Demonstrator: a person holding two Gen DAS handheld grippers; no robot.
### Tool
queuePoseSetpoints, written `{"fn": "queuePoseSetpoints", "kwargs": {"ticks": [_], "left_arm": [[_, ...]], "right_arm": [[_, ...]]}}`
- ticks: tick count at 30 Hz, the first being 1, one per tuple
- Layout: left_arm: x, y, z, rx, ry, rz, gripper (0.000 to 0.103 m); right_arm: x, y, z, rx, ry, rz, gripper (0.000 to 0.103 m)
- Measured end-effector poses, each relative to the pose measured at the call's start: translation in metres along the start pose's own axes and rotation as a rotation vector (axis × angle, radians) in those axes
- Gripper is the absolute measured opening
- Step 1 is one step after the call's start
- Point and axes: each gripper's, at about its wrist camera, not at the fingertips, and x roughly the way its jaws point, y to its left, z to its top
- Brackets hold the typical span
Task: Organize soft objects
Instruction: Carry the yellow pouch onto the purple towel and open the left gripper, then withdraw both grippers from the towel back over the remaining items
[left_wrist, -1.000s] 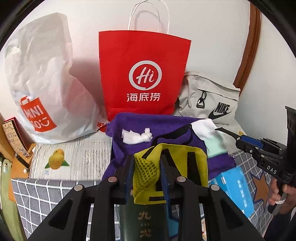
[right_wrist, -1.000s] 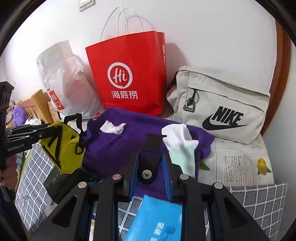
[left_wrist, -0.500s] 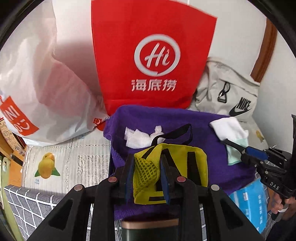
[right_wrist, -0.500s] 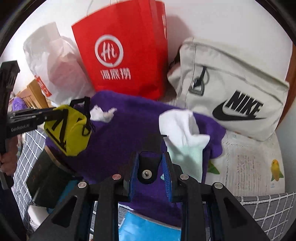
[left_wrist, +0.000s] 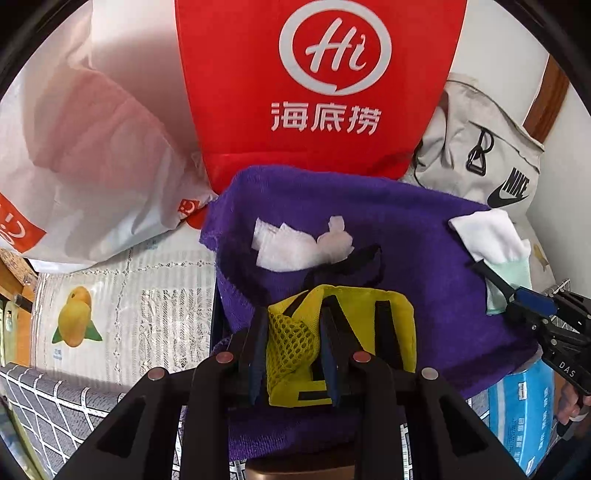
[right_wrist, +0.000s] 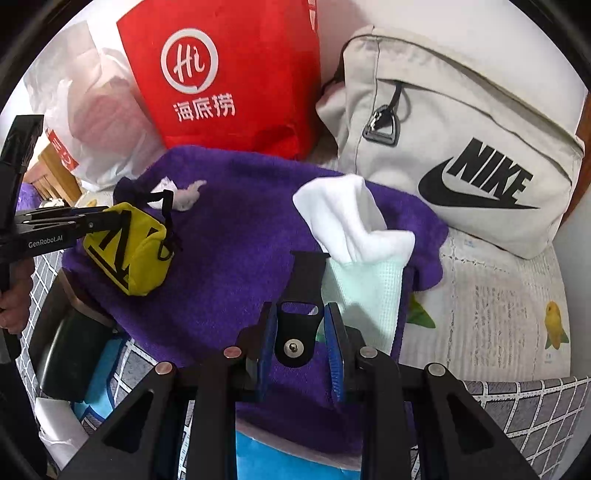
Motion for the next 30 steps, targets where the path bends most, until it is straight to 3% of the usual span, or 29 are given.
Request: {"fn": "queuePoseSetpoints", "kwargs": {"ticks": [14,19,30], "left_arm": [[0.008,0.003,0.001,-0.011,0.017,0.013,0.029],[-0.003,0.002,0.000,-0.007,-0.008,0.023,0.052],[-0.030,-0.013,0.000,0.026,-0.040,-0.024,0.053]], "right_arm": [[0.003,-0.008,0.002,0.017,0.006,0.013,0.029],[-0.001,-0.006,0.004,0.004,-0.011,-0.008,0.051],[-0.025,0.004,0.004,-0.016,-0.029,-0.046,0.051]]}}
